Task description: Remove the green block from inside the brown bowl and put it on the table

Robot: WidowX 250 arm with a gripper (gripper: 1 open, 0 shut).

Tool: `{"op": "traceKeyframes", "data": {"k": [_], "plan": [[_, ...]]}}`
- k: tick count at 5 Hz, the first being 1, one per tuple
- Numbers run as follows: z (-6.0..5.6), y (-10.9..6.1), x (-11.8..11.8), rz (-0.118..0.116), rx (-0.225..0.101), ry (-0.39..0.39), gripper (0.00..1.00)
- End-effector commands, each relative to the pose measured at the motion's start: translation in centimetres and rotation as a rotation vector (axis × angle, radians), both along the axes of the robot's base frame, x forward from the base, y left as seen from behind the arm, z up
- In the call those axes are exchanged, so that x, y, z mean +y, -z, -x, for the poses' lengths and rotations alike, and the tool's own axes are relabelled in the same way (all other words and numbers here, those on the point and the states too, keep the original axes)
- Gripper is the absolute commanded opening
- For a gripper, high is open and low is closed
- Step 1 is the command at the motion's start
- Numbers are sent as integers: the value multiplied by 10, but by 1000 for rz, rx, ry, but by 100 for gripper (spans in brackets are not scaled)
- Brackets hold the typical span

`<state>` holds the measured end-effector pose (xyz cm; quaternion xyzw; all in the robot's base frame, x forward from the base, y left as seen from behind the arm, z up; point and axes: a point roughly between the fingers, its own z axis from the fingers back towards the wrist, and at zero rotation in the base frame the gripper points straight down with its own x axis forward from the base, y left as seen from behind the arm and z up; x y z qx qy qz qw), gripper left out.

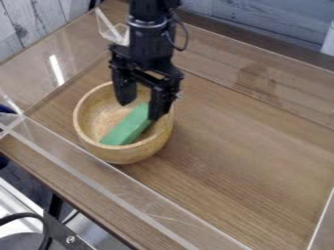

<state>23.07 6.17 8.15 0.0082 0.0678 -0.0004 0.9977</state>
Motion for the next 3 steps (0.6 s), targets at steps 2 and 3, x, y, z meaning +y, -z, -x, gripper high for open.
{"op": "traceKeyframes", "data": {"k": [2, 3], "plan": [[-3, 4, 12, -5, -59, -8, 100], [-5, 12, 13, -2, -62, -13, 100]]}}
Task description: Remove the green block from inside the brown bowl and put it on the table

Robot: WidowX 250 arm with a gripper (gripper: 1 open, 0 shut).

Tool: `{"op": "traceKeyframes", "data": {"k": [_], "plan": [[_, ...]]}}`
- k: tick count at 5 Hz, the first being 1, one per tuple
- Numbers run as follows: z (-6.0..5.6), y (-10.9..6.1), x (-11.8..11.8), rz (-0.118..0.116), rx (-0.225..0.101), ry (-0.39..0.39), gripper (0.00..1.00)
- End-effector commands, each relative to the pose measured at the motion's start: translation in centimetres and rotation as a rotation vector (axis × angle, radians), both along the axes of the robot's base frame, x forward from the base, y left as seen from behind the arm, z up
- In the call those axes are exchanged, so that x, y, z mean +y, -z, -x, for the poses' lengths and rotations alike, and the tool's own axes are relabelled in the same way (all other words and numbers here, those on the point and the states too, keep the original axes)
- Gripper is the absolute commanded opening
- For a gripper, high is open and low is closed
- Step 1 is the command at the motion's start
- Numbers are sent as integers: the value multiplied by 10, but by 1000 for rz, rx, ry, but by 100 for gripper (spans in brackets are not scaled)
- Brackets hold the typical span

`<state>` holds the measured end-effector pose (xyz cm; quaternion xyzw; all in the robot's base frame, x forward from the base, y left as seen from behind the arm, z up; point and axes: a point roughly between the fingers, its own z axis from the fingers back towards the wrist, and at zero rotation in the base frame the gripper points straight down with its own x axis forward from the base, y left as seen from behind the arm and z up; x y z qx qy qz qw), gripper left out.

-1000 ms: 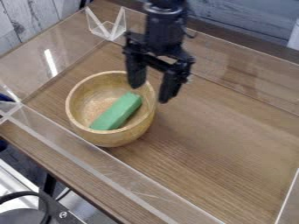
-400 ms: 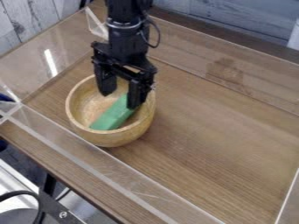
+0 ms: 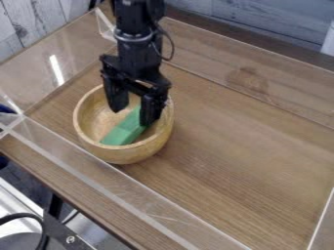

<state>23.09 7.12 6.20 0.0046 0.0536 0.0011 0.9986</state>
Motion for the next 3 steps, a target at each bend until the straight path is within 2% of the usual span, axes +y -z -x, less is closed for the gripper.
{"op": "traceKeyframes", "data": {"k": [1, 3], "plan": [[-7, -2, 5, -7, -49, -18, 100], [-9, -2, 4, -5, -73, -40, 100]]}}
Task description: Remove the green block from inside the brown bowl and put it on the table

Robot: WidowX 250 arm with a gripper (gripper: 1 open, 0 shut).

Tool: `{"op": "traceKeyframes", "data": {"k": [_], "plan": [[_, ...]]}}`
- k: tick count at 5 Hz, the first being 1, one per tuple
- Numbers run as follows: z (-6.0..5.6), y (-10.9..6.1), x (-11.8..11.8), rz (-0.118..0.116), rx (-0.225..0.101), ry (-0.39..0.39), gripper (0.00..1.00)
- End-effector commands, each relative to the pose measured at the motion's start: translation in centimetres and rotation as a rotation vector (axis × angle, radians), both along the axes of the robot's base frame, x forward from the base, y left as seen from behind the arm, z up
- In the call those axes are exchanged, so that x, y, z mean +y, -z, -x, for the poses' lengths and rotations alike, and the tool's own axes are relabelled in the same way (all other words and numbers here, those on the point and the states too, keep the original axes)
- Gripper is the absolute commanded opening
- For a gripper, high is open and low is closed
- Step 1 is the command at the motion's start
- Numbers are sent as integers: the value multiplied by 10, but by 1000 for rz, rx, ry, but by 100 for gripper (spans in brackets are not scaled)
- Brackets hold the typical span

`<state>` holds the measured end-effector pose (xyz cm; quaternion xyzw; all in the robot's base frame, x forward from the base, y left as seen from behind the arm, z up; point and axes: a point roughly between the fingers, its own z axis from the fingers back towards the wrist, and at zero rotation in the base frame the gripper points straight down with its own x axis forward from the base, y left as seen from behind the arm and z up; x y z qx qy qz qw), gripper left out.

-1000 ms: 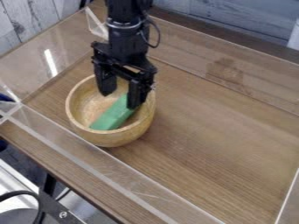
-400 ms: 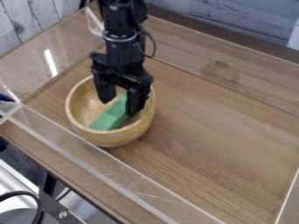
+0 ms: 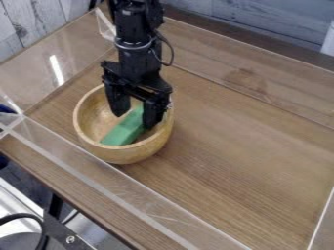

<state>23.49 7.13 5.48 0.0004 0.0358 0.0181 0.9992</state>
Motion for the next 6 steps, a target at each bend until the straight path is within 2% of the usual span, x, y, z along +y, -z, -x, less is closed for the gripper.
{"op": "traceKeyframes", "data": {"k": [1, 6], "plan": [[-6, -9, 3, -13, -46, -16, 100], [-10, 0, 6, -31, -68, -55, 100]]}}
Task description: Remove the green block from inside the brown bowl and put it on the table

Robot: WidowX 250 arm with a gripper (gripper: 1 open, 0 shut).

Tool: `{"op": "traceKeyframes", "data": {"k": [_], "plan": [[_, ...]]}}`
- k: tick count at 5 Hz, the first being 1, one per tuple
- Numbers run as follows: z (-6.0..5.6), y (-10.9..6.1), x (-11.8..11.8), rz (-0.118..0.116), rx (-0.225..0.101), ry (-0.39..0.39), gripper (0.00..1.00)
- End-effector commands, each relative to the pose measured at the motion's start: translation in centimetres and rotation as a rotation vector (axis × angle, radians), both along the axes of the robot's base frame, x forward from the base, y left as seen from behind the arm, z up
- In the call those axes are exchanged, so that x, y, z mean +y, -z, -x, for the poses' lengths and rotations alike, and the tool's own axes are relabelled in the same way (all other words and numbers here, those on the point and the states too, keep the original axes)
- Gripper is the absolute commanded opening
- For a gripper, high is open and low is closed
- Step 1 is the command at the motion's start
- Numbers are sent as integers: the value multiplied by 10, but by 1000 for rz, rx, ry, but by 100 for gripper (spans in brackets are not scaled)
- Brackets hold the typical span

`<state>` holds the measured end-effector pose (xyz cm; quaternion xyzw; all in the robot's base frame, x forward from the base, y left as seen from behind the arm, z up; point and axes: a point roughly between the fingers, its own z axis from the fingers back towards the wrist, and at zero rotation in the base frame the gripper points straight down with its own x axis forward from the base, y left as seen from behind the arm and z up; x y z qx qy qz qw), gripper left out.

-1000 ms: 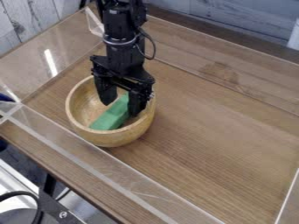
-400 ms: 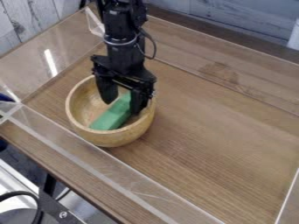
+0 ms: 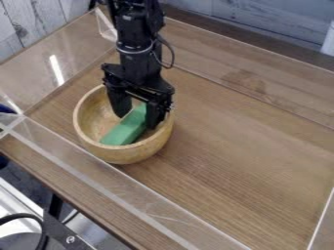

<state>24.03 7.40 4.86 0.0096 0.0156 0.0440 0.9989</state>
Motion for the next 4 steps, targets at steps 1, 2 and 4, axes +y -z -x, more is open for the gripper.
{"op": "traceKeyframes", "data": {"k": [1, 2, 4], "plan": [[-5, -6, 4, -17, -32, -9, 100], [-6, -5, 5, -22, -36, -14, 100], [-6, -1, 6, -26, -32, -20, 100]]}}
